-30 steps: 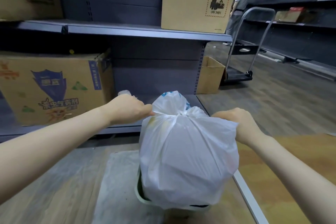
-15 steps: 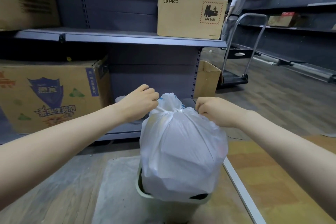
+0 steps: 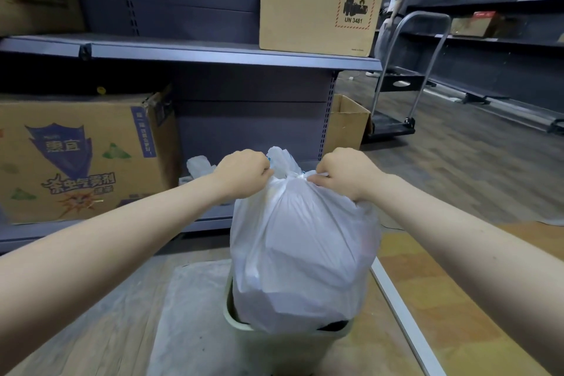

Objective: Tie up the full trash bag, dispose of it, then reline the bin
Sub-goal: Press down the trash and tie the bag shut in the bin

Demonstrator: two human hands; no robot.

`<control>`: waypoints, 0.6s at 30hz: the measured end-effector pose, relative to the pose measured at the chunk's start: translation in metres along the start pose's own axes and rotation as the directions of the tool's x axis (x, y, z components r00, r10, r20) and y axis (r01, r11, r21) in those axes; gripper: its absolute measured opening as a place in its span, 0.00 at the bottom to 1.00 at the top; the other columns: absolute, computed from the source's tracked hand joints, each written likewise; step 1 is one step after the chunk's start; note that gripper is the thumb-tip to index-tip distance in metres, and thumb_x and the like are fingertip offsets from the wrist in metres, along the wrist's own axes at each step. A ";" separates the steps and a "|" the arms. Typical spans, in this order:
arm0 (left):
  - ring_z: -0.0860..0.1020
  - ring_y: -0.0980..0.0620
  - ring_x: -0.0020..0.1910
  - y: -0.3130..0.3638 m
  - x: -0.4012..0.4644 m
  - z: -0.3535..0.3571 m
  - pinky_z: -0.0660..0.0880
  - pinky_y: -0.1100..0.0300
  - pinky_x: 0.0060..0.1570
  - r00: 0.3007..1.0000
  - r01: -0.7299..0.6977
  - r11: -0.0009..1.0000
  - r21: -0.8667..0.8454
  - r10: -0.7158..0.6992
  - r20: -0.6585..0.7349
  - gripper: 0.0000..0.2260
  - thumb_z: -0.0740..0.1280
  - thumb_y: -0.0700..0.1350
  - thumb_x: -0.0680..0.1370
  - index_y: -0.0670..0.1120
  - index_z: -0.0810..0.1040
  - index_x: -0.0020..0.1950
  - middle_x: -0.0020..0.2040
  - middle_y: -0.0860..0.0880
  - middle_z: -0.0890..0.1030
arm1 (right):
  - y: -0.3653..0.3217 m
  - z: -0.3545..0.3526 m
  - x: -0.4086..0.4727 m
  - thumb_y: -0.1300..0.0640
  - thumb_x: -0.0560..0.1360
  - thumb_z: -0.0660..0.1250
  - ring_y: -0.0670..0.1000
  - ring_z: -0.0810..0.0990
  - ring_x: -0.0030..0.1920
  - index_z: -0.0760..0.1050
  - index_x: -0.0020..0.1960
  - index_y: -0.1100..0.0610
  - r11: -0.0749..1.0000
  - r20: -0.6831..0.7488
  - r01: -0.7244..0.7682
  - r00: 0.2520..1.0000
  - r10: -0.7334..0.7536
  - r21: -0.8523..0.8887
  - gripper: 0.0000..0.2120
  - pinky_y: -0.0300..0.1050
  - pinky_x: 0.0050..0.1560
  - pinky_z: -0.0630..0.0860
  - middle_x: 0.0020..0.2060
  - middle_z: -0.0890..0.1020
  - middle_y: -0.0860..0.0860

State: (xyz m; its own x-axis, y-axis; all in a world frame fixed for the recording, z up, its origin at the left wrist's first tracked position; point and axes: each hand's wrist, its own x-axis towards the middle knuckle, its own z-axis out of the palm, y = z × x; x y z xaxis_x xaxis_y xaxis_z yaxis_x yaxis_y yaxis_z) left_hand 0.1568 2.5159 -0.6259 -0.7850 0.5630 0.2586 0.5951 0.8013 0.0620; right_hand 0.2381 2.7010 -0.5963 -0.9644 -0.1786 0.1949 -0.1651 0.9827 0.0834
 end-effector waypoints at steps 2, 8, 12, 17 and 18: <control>0.66 0.45 0.34 0.003 0.004 0.004 0.61 0.58 0.34 0.999 0.020 1.000 -0.020 -0.019 0.047 0.12 0.56 0.38 0.76 0.43 0.63 0.32 0.33 0.47 0.68 | -0.007 0.000 0.008 0.56 0.78 0.58 0.57 0.66 0.34 0.57 0.28 0.58 0.998 0.037 -0.044 0.998 0.042 0.044 0.22 0.44 0.27 0.57 0.26 0.65 0.52; 0.62 0.50 0.27 0.015 0.002 -0.001 0.55 0.59 0.27 0.993 -0.009 0.985 0.171 0.029 -0.111 0.17 0.57 0.47 0.78 0.44 0.62 0.31 0.28 0.50 0.65 | -0.016 0.002 0.018 0.49 0.78 0.58 0.55 0.65 0.30 0.57 0.27 0.57 0.995 -0.100 -0.021 0.995 0.012 -0.097 0.23 0.42 0.26 0.55 0.24 0.64 0.50; 0.60 0.48 0.25 0.011 0.003 -0.009 0.57 0.59 0.27 0.937 -0.092 0.995 -0.047 0.071 -0.341 0.23 0.54 0.53 0.78 0.46 0.57 0.25 0.21 0.52 0.59 | -0.006 -0.004 0.023 0.47 0.76 0.63 0.50 0.60 0.24 0.57 0.22 0.54 0.932 -0.249 -0.155 0.937 0.244 0.328 0.28 0.43 0.26 0.55 0.20 0.61 0.50; 0.54 0.49 0.23 -0.012 -0.011 0.020 0.56 0.61 0.28 0.934 -0.149 0.958 -0.244 0.055 -0.354 0.22 0.53 0.53 0.75 0.47 0.51 0.24 0.20 0.51 0.53 | 0.010 0.037 0.005 0.57 0.76 0.62 0.51 0.56 0.26 0.53 0.22 0.53 0.772 -0.100 -0.304 0.899 0.426 0.558 0.28 0.44 0.33 0.55 0.20 0.57 0.51; 0.55 0.48 0.23 -0.013 -0.012 0.024 0.55 0.62 0.28 0.935 -0.168 0.960 -0.224 0.083 -0.345 0.22 0.51 0.54 0.75 0.47 0.51 0.24 0.20 0.51 0.53 | 0.009 0.042 0.004 0.56 0.76 0.63 0.51 0.57 0.27 0.53 0.22 0.53 0.777 -0.091 -0.311 0.900 0.425 0.548 0.28 0.44 0.33 0.56 0.21 0.57 0.51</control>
State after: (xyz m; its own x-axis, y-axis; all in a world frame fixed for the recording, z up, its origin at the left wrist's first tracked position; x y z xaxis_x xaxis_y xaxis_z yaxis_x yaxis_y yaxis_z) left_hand 0.1546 2.5039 -0.6531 -0.6253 0.5230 0.5792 0.7416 0.6294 0.2323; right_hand 0.2241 2.7116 -0.6360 -0.9197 0.2529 0.3003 0.0590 0.8453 -0.5310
